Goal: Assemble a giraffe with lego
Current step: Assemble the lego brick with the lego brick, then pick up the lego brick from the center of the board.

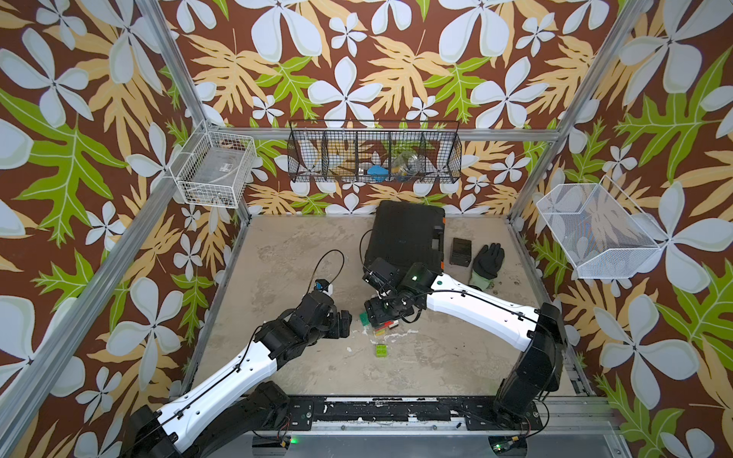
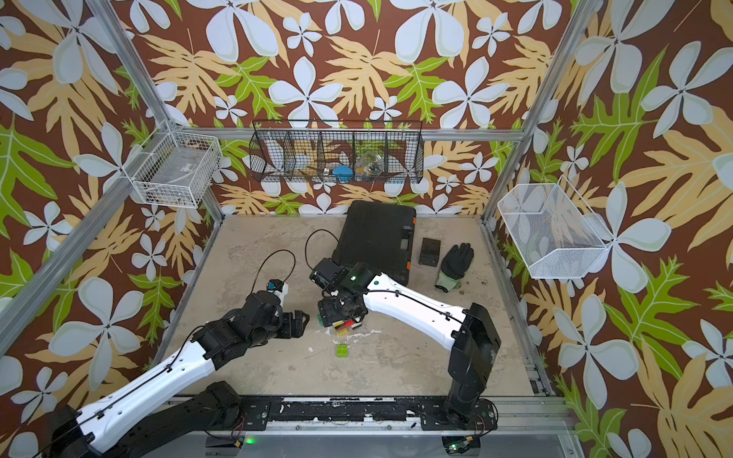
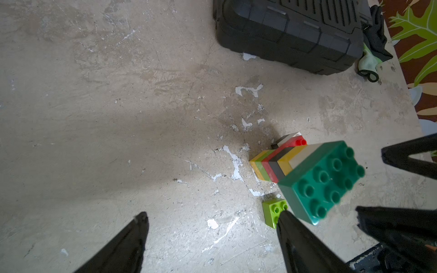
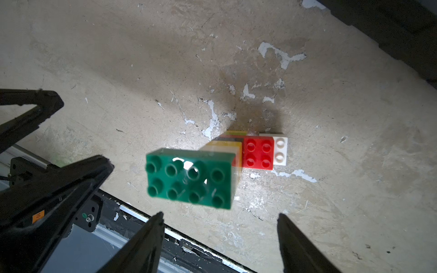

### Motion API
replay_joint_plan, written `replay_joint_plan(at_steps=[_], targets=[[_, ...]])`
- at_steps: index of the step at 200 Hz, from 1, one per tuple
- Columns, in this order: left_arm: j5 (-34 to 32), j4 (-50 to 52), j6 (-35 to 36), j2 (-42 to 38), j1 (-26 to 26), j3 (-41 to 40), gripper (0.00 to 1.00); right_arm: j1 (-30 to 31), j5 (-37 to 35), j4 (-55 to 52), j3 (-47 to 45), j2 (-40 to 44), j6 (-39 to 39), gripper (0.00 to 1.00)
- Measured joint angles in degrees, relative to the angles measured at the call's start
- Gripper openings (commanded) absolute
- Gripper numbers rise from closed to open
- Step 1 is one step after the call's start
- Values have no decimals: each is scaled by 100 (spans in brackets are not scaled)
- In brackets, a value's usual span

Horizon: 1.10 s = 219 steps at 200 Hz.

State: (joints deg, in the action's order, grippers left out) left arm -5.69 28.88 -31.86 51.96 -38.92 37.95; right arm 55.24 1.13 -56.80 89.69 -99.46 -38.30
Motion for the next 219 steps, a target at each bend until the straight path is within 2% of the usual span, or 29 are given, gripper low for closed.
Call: replay_joint_plan(at_steps=[78,114,132,157,174,203,219], targets=[[-7,26,-155,-33,0,2,88,-92,-50,227,-442,455,0,80],[44,114,-332,-33,-4,-9,89,-236,-98,570,-809,1097,7,89],[155,162,-562,0,-122,-72,89,-581,-52,929,-1298,1676,22,93],[186,275,-1099,0,-662,-304,89,-1207,151,1508,-2186,2551,94,99],[52,345,-1606,101,-1355,-385,90,-1550,372,1884,-2623,2992,232,100],[-389,337,-2531,778,-2621,-136,90,-2059,850,2341,-3086,3147,614,100],[-621,295,-2914,1342,-2994,234,90,-2363,1152,2422,-3399,3139,844,100]])
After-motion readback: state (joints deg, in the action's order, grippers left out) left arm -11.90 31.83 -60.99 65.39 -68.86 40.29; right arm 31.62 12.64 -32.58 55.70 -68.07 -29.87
